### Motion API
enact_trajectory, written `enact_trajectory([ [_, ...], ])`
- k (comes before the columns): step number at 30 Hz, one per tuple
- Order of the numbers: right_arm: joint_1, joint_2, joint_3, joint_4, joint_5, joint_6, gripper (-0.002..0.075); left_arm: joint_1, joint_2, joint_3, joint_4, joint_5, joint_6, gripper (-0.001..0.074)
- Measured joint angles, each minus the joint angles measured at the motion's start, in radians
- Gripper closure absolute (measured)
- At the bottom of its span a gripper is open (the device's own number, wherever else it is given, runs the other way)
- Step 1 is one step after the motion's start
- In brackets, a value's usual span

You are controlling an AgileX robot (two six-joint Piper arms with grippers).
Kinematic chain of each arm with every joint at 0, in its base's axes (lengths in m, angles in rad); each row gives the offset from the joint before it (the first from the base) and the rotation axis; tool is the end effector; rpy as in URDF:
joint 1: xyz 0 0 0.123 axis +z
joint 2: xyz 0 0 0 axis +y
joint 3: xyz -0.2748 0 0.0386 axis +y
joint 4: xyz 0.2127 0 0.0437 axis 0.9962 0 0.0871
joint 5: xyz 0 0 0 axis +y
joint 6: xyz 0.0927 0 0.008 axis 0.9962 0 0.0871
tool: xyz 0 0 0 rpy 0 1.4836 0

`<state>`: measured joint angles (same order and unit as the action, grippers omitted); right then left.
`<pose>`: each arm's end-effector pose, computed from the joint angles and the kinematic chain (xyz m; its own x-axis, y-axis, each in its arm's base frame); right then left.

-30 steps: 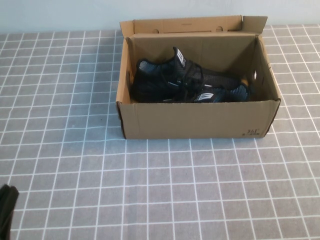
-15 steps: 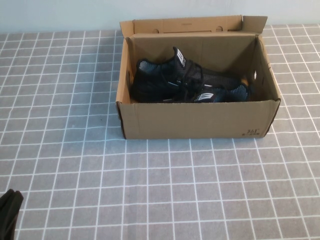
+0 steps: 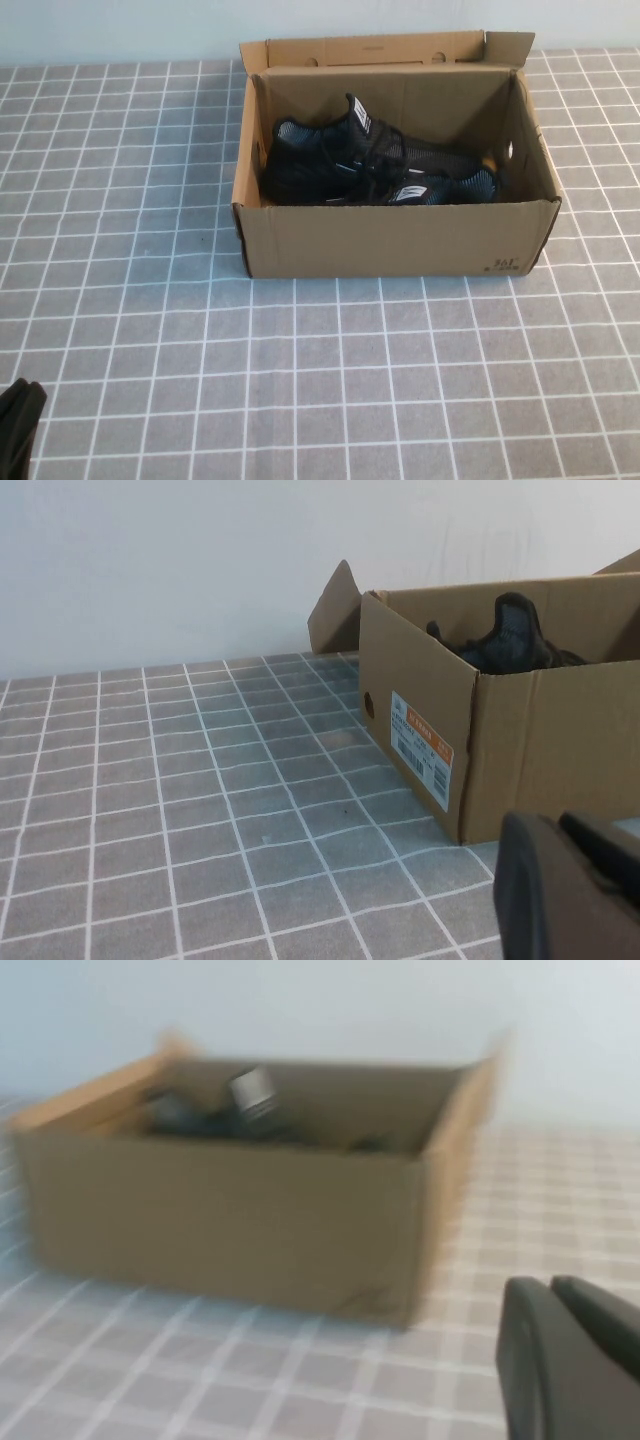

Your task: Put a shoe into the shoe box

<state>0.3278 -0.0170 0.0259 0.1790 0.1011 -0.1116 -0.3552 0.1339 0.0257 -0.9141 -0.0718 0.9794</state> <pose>0.0285 0.0115 0.1967 -0.0425 0.0557 -0.9975 -0.3368 0.9392 0.0668 0.0418 -0.0099 0.2046 -0.0071 0.0735 -0.9973 0.2951 0.9530 0.0681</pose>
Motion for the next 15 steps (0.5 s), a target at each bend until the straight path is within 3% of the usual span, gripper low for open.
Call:
enact_trajectory([
  [7, -0.248, 0.0, 0.0, 0.065, 0.077, 0.0, 0.0742, 0.0, 0.0, 0.0, -0.007, 0.0, 0.0, 0.0736],
  [15, -0.29, 0.0, 0.0, 0.058, 0.241, 0.0, 0.0742, 0.0, 0.0, 0.0, -0.011, 0.0, 0.0, 0.0736],
])
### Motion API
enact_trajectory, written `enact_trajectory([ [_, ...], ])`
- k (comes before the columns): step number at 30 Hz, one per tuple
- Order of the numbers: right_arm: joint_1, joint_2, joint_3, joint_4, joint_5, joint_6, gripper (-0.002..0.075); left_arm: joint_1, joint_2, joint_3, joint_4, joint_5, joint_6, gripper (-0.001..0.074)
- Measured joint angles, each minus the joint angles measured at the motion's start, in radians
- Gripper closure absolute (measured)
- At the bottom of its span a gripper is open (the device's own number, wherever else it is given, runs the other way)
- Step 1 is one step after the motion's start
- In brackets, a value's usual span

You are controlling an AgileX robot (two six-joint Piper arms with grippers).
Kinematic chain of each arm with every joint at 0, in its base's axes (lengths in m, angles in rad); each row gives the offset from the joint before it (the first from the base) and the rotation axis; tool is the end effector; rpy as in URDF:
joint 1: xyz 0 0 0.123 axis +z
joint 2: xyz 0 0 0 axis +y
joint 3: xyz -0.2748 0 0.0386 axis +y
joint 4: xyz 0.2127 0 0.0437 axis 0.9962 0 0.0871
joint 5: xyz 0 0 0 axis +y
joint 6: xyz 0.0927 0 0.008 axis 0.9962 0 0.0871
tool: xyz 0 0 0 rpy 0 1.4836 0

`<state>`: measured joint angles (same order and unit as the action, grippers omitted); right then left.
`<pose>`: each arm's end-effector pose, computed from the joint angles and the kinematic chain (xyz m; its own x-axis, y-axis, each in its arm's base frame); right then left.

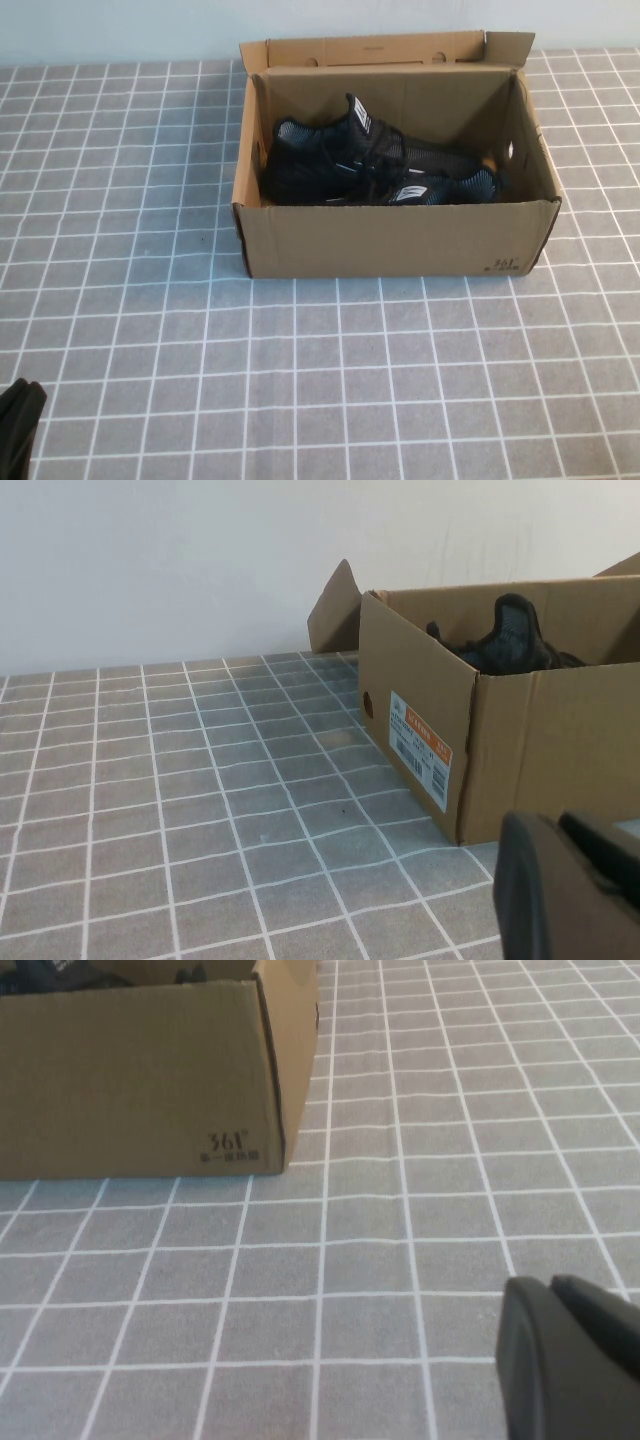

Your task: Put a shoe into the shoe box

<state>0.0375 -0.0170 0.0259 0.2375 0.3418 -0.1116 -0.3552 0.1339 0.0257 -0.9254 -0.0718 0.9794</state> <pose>0.0271 0.0084 0.1753 -0.2629 0.1023 -0.9594 -0.0846 0.9881 0.1285 0.0418 -0.0099 0.2045 -0.0111 0.0629 -0.9980 0.2946 0.9539 0.0569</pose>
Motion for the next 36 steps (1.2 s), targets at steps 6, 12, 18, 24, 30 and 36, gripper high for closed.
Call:
enact_trajectory([
  [6, 0.0, 0.0, 0.0, -0.002, 0.01, 0.0, 0.0742, 0.0, 0.0, 0.0, 0.0, 0.0, 0.0, 0.0736],
  [12, 0.0, 0.0, 0.0, -0.002, 0.014, 0.0, 0.0742, 0.0, 0.0, 0.0, 0.0, 0.0, 0.0, 0.0736],
  [18, 0.0, 0.0, 0.0, -0.002, 0.014, 0.0, 0.0742, 0.0, 0.0, 0.0, 0.0, 0.0, 0.0, 0.0736],
  [24, 0.0, 0.0, 0.0, -0.002, 0.014, 0.0, 0.0742, 0.0, 0.0, 0.0, 0.0, 0.0, 0.0, 0.0736],
  [30, 0.0, 0.0, 0.0, -0.001, 0.014, 0.0, 0.0742, 0.0, 0.0, 0.0, 0.0, 0.0, 0.0, 0.0736],
  [36, 0.0, 0.0, 0.0, 0.001, 0.014, 0.0, 0.0742, 0.003, 0.0, 0.0, 0.148, -0.02, -0.036, 0.0736],
])
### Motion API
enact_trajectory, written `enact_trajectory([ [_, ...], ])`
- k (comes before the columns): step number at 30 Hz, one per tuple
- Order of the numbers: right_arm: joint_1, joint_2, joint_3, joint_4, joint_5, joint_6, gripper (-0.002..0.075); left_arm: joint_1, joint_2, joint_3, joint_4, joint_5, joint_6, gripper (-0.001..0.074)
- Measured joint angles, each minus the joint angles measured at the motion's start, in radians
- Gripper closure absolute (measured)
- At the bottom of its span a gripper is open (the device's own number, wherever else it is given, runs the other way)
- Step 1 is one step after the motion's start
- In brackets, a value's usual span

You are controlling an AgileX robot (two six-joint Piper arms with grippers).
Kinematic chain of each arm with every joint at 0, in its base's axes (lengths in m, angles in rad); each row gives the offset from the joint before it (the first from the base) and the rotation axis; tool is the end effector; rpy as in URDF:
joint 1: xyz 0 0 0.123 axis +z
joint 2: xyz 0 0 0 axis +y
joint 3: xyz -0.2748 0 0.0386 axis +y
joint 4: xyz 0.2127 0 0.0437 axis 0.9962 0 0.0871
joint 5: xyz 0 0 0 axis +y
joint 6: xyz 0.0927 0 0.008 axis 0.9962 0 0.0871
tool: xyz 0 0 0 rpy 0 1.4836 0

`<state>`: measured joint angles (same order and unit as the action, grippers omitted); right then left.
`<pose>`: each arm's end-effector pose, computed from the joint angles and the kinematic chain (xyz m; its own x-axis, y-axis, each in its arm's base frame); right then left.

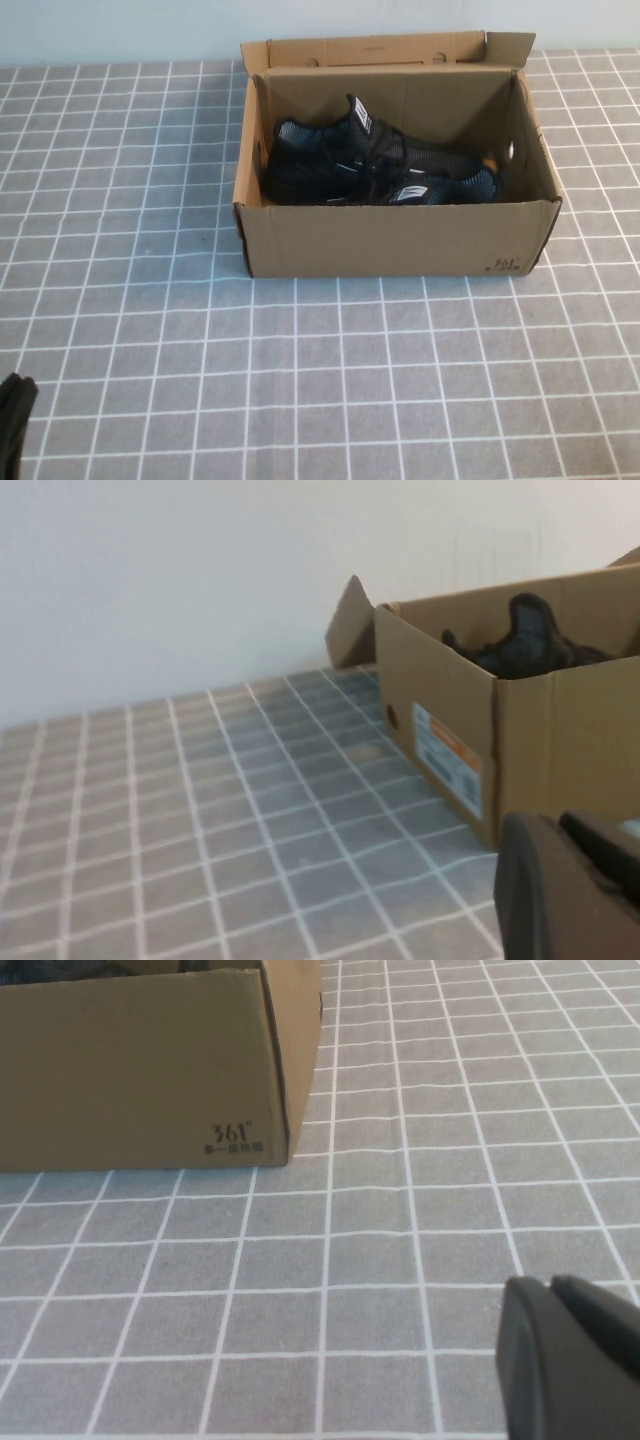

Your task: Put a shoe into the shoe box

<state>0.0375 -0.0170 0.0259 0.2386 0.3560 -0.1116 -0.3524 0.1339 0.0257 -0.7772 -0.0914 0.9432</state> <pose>0.0267 0.0087 0.1740 -0.2765 0.1016 -0.9556 -0.0862 0.9878 0.1300 0.0420 -0.0092 0.2065 0.0410 0.1628 -0.9858 0.2815 0.9448 0.1677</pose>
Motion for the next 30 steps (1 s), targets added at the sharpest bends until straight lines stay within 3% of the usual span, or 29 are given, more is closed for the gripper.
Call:
enact_trajectory([
  [6, 0.0, 0.0, 0.0, 0.002, 0.0, 0.0, 0.0742, 0.14, -0.004, 0.0, 0.572, -0.015, -0.507, 0.0735],
  [9, 0.0, 0.0, 0.0, 0.002, 0.0, 0.0, 0.0742, 0.217, -0.044, 0.0, 0.756, -0.011, -0.705, 0.0735],
  [16, 0.0, 0.0, 0.0, 0.004, 0.0, 0.0, 0.0742, 0.244, -0.143, 0.0, 0.768, 0.03, -0.794, 0.0735],
  [25, 0.0, 0.0, 0.0, 0.004, 0.001, 0.0, 0.0742, 0.243, -0.145, 0.0, 0.679, 0.065, -0.736, 0.0736],
  [30, 0.0, 0.0, 0.0, 0.004, 0.001, 0.0, 0.0742, 0.243, -0.145, 0.0, 0.701, 0.185, -0.731, 0.0733],
])
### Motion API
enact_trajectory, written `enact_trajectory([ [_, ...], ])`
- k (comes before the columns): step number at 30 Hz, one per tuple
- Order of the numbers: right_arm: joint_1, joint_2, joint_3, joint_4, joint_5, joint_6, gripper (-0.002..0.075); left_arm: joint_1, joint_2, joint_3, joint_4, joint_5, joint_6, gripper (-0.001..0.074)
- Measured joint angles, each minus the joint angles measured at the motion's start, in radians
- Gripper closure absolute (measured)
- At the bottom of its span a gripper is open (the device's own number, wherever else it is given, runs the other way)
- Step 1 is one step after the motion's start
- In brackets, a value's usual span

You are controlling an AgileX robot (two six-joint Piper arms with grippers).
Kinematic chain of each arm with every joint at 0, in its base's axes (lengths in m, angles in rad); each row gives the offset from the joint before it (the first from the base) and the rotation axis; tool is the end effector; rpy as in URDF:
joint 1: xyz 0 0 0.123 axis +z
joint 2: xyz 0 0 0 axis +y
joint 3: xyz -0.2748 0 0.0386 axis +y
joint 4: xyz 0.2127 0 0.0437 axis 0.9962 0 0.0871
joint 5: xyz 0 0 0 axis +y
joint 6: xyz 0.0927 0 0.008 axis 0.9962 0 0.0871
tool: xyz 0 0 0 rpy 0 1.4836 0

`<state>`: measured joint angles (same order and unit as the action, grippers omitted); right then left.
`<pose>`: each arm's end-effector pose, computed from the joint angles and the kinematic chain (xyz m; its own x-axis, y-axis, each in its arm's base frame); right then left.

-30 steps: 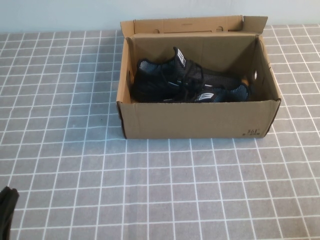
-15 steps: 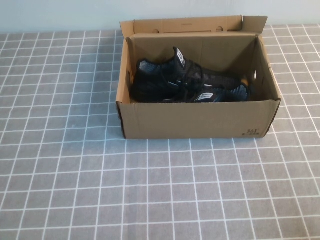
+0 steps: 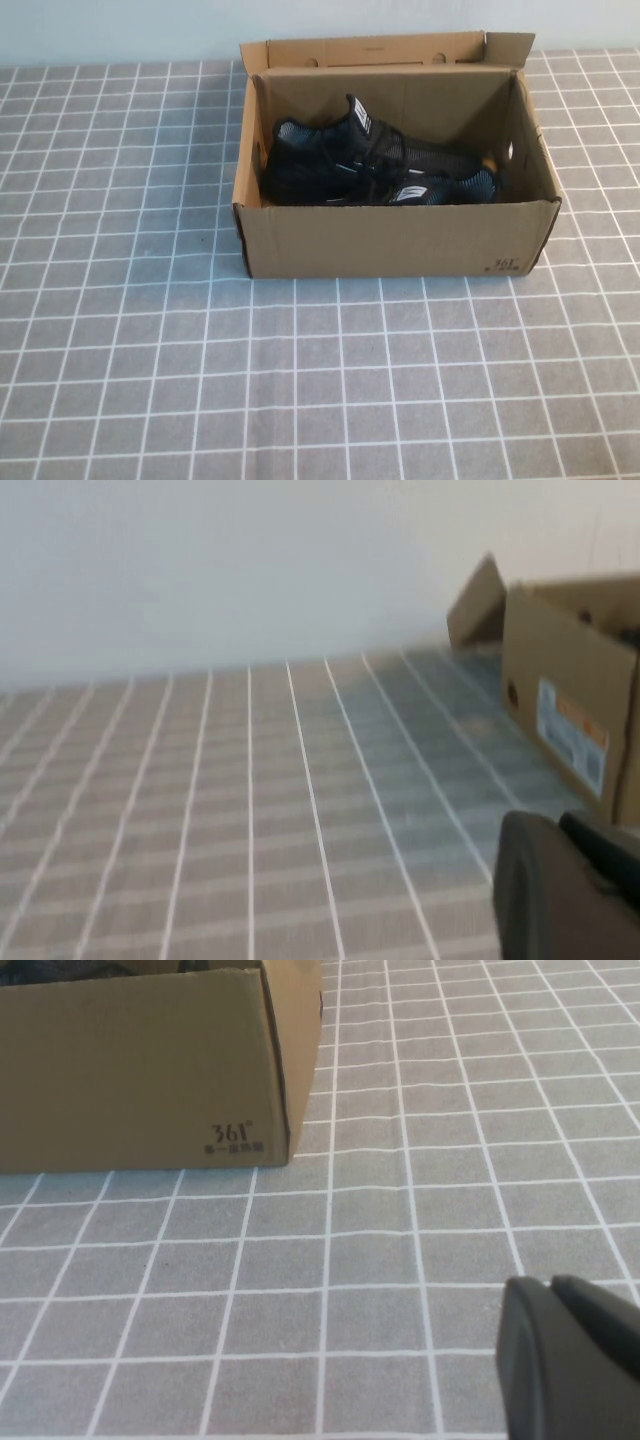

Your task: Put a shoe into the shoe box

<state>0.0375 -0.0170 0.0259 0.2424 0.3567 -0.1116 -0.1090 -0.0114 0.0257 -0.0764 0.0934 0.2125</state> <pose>0.0267 0.0088 0.1740 -0.2773 0.1051 -0.9550 -0.0866 0.9872 0.1338 0.0308 -0.0040 0.1971 -0.0042 0.1373 -0.9905 0.1175 0.9837 0.1358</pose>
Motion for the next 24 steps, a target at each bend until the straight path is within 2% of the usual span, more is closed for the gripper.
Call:
enact_trajectory([
  [1, 0.0, 0.0, 0.0, 0.0, 0.0, 0.0, 0.0742, 0.0, 0.0, 0.0, 0.002, 0.026, 0.002, 0.0716],
  [10, 0.0, 0.0, 0.0, 0.0, 0.0, 0.0, 0.0742, 0.0, 0.0, 0.0, 0.005, 0.29, 0.002, 0.0732],
  [24, 0.0, 0.0, 0.0, 0.0, 0.0, 0.0, 0.0742, 0.0, 0.0, 0.0, 0.005, 0.297, 0.002, 0.0735],
])
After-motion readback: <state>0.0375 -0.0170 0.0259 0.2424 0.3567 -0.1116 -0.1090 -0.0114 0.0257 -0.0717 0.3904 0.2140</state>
